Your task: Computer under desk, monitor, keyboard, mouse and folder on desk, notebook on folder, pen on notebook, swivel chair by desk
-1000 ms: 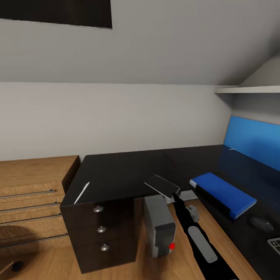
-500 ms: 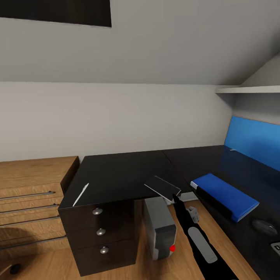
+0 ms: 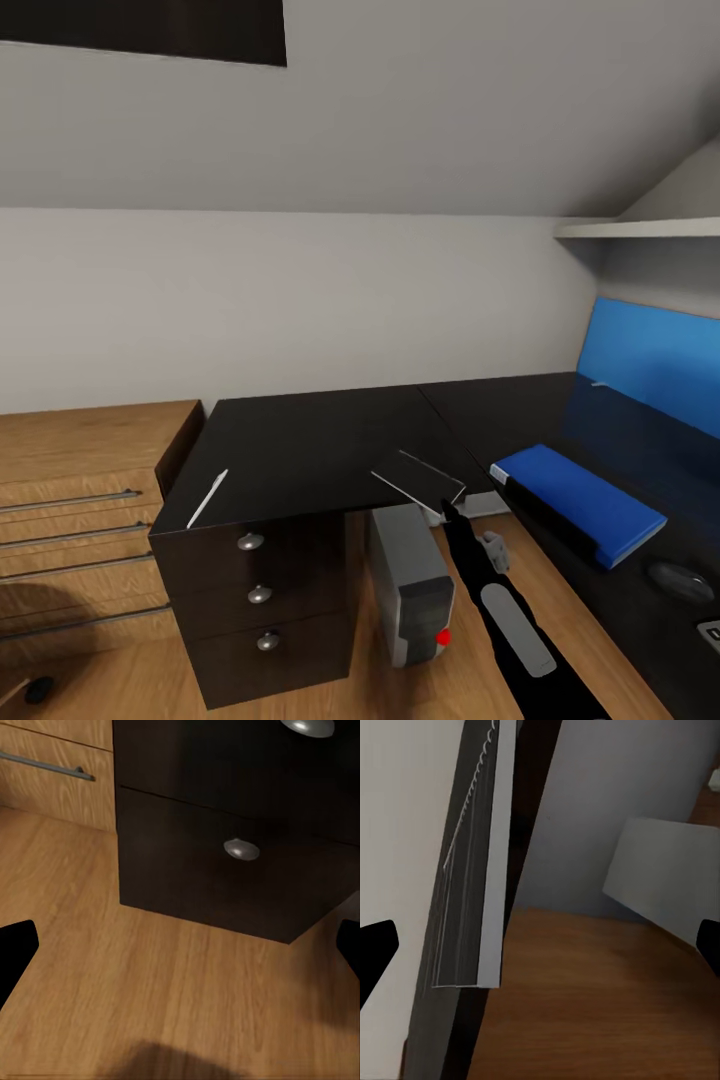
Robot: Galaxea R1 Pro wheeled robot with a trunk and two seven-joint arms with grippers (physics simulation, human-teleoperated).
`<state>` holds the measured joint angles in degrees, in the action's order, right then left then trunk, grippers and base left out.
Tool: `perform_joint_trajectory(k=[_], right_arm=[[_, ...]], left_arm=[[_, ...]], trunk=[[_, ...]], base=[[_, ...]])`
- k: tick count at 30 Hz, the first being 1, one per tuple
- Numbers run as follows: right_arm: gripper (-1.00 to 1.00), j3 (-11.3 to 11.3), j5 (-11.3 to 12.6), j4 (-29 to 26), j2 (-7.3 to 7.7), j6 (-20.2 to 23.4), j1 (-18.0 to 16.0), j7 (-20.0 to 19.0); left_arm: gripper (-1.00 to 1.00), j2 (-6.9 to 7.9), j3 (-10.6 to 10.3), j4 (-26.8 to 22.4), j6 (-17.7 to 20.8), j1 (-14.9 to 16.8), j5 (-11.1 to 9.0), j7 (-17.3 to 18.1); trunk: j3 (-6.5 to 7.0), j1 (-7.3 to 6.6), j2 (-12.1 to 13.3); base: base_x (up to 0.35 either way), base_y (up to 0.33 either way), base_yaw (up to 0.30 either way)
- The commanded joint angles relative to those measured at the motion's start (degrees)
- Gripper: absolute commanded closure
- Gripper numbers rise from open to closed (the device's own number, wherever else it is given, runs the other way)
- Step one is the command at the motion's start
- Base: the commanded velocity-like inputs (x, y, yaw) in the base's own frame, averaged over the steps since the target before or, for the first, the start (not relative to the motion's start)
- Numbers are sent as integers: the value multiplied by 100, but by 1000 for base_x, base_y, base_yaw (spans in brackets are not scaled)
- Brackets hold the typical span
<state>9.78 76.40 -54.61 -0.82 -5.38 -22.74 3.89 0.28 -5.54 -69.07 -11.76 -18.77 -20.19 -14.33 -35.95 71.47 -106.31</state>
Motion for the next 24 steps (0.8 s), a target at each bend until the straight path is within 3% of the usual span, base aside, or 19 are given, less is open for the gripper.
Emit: perform_joint_trajectory(k=[1, 9, 12, 24], right_arm=[[-100, 22, 60, -6, -4, -44, -3, 24], [-100, 79, 54, -6, -43, -51, -4, 12], [-100, 312, 59, -6, -65, -51, -4, 23], [-100, 337, 52, -6, -59, -53, -3, 15]], left_arm=[[-100, 4, -15, -9, -19, -3, -47, -26], [-100, 8, -2, 69, -1, -13, -50, -33], [-100, 15, -7, 183, 4, -13, -40, -21], [-100, 15, -9, 249, -2, -13, -38, -26]], trunk=[[-5, 0, -3], [-5, 0, -3], [-5, 0, -3], [-5, 0, -3]], base=[[0, 0, 0], [0, 0, 0], [37, 34, 0], [83, 73, 0]])
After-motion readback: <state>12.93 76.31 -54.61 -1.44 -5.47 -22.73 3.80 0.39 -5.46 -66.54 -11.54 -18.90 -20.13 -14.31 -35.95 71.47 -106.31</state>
